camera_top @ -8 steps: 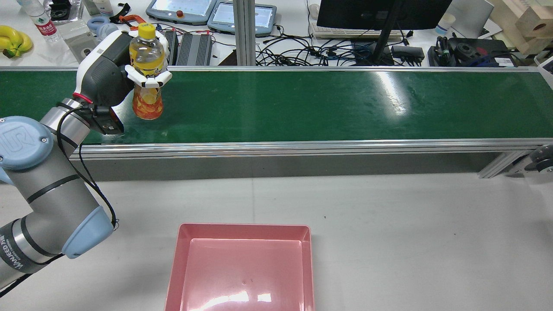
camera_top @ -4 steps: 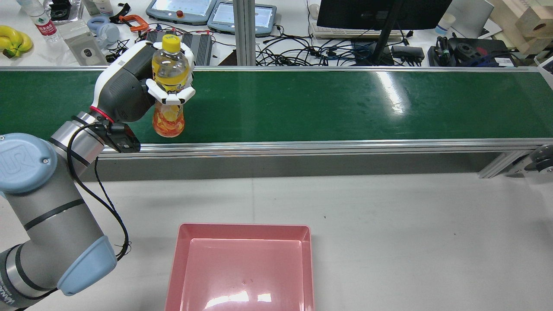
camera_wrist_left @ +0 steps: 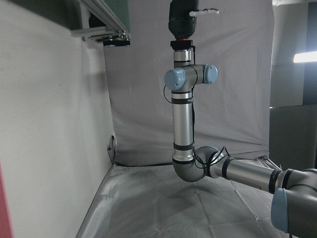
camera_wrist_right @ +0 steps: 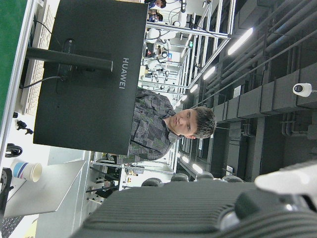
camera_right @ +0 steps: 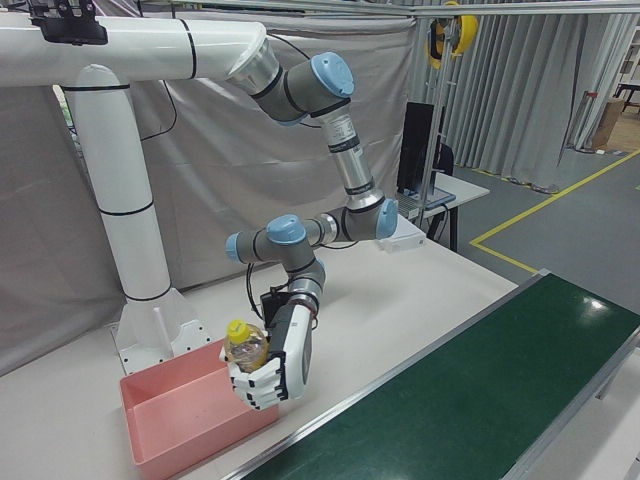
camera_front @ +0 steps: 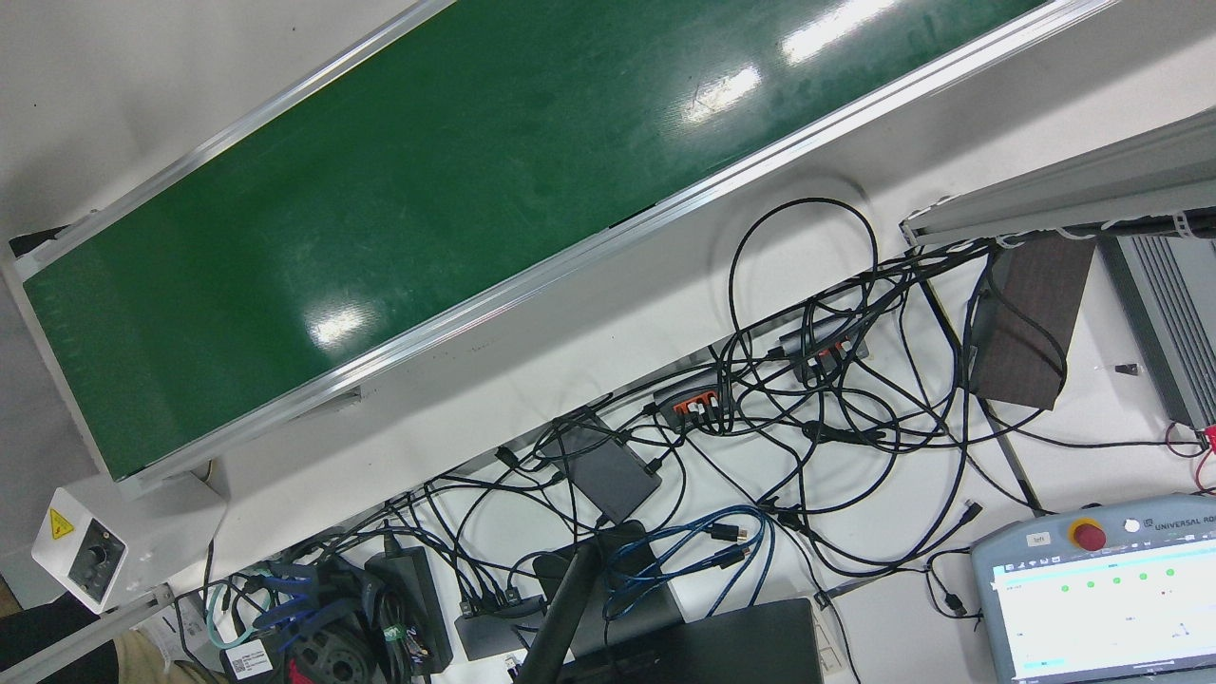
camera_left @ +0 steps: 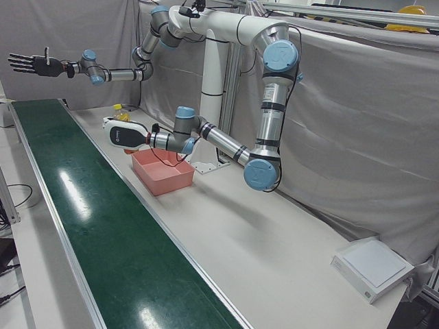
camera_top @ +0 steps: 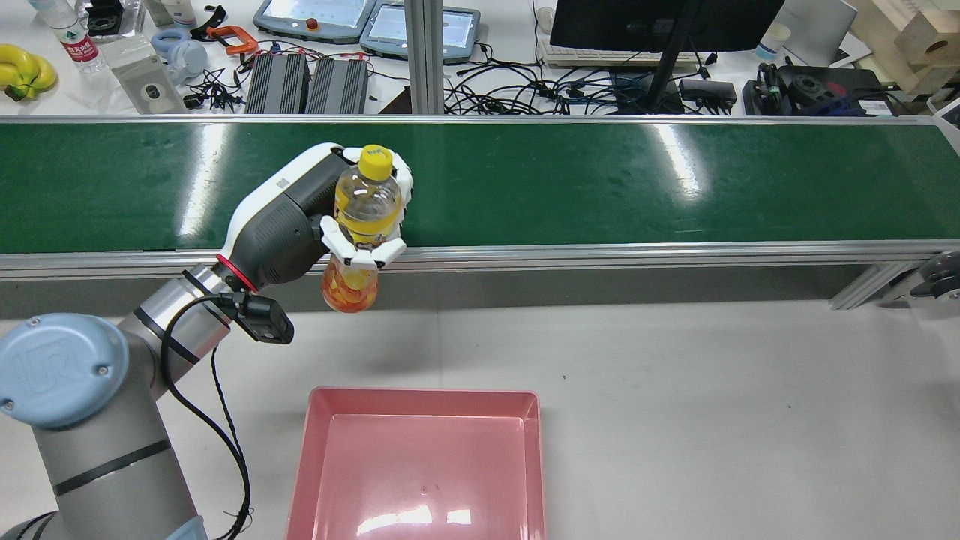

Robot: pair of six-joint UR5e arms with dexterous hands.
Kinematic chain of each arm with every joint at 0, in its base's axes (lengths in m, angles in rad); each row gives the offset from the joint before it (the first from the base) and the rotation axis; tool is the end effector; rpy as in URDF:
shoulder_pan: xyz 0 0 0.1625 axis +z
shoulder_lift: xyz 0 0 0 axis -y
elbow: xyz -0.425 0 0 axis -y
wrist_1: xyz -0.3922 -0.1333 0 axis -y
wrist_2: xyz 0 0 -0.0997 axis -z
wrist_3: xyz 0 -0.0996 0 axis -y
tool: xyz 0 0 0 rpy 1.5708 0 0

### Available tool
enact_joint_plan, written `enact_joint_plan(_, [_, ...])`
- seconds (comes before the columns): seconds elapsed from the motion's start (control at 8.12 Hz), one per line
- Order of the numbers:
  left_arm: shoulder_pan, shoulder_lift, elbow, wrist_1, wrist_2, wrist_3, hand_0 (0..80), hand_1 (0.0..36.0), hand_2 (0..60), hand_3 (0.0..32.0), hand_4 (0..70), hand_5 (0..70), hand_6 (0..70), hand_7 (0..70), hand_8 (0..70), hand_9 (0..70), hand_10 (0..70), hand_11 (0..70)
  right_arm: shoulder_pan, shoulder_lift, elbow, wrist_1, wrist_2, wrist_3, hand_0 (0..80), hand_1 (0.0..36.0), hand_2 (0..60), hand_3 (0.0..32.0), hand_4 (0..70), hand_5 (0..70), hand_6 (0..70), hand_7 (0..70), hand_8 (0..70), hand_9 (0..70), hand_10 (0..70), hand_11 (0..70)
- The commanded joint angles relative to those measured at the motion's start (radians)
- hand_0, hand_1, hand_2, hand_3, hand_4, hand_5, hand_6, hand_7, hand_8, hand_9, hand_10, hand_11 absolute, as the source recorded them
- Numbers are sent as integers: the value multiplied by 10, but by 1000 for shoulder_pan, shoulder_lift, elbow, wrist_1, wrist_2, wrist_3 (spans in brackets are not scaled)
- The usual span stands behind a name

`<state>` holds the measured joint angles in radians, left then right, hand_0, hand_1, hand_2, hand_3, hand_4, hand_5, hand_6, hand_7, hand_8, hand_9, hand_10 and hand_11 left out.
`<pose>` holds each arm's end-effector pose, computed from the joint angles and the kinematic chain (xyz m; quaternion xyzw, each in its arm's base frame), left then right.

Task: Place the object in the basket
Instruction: 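Lift the bottle with the left hand and carry it toward the pink tray, then lower the bottle into the pink tray and open the left hand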

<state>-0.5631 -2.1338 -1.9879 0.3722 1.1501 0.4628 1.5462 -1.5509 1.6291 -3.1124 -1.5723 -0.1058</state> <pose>0.3949 -0.4550 0.2261 -0.1401 0.8608 -0.4600 0.1665 0.1206 -0.5123 0.6452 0.0297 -0.7434 0.6667 0.0441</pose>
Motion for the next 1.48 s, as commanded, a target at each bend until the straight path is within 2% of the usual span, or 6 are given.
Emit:
enact_joint_plan(0.0, [138,3,-38,-50,-1,63,773,140,376,0,700,700,700,700,700,700,700,700,0,0,0,0,0,0,0,0,0,0,0,0,0,0,0,0,0,0])
enact_joint_plan(0.62, [207,282,-123,-237,-4,114,800,57,0,0,677,700,700,700,700,700,700,700,0,-2,0,0,0,0,0,0,0,0,0,0,0,0,0,0,0,0])
enact_joint_plan(0.74, [210,298,-124,-240,-1,114,770,73,0,0,268,700,280,582,469,680,517,700,0,0,-2,0,0,0,0,0,0,0,0,0,0,0,0,0,0,0])
enact_joint_plan(0.86, [235,296,-124,-242,2,120,751,95,0,0,64,555,179,489,349,532,476,687,0,-2,-2,0,0,0,0,0,0,0,0,0,0,0,0,0,0,0])
enact_joint_plan(0.99, [259,293,-124,-234,2,122,686,101,0,0,1,333,60,199,166,256,308,460,0,0,-2,0,0,0,0,0,0,0,0,0,0,0,0,0,0,0])
enact_joint_plan(1.36, [266,285,-127,-234,23,120,726,121,0,0,25,82,0,62,0,0,58,109,0,0,-2,0,0,0,0,0,0,0,0,0,0,0,0,0,0,0])
